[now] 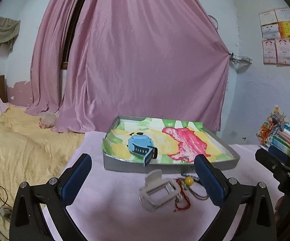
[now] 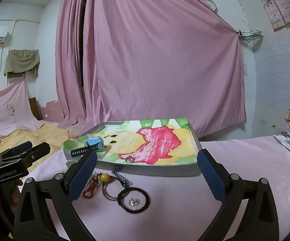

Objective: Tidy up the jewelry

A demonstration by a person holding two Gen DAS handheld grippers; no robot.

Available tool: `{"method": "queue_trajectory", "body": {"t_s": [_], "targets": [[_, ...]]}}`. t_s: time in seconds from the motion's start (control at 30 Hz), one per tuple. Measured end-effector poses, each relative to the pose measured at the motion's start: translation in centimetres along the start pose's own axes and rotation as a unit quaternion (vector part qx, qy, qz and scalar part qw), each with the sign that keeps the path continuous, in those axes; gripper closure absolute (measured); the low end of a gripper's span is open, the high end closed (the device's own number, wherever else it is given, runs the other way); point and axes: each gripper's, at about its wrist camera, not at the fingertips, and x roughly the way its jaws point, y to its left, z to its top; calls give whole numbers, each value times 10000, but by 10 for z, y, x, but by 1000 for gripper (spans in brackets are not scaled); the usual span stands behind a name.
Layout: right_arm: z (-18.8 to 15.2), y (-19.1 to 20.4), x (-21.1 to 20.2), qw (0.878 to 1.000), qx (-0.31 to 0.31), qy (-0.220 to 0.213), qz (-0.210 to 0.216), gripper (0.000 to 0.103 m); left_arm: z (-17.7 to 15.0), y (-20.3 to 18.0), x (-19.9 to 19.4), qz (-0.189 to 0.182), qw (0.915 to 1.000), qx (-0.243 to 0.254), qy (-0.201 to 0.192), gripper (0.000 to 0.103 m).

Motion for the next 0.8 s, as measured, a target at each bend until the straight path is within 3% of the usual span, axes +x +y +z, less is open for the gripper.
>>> {"method": "queue_trajectory", "body": {"t_s": [0.5, 0.8], "targets": [[-18, -4, 17, 9963, -54, 861, -42, 5, -21, 3, 5, -21, 9981, -35, 616, 1], [-30, -8, 36, 9886, 90, 1501, 51, 5, -24, 5, 24, -1, 9913, 91, 1311, 1]]}}
